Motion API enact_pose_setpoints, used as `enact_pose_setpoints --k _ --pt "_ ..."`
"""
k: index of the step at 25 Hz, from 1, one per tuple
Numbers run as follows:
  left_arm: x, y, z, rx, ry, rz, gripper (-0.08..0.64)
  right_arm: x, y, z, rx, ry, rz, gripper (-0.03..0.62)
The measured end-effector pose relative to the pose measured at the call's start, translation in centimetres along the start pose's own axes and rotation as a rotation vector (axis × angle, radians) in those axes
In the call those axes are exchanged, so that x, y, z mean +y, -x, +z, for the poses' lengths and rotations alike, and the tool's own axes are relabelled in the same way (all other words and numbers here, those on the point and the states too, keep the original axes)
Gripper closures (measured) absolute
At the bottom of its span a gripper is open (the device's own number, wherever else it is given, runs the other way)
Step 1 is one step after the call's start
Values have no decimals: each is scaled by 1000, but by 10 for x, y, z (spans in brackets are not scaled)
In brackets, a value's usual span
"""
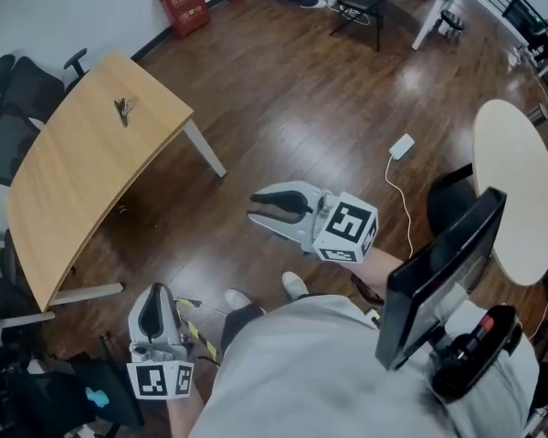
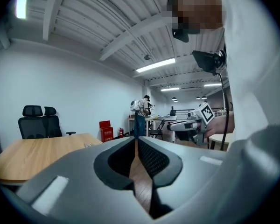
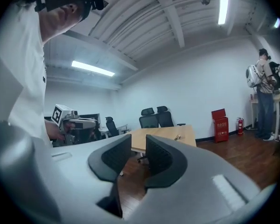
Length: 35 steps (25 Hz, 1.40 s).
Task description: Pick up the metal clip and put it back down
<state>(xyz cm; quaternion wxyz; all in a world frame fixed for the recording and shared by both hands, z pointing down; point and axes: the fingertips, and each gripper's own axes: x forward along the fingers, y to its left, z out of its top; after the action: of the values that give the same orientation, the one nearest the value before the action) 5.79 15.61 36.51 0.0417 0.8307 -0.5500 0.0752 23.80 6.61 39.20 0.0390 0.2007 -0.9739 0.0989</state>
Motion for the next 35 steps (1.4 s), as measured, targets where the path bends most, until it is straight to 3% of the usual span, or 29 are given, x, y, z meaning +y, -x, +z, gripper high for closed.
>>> enact_pose_setpoints --k 5,11,22,35 --pt "-16 5 2 -11 -23 -30 549 18 16 4 -4 58 16 446" --pt "-24 18 10 -45 -39 -68 549 49 27 20 7 199 -16 446" --pt "-11 63 -8 -51 -26 -96 549 107 13 34 10 280 -37 449" --pt "-9 81 -18 -61 -14 -130 549 130 10 29 46 304 -69 460"
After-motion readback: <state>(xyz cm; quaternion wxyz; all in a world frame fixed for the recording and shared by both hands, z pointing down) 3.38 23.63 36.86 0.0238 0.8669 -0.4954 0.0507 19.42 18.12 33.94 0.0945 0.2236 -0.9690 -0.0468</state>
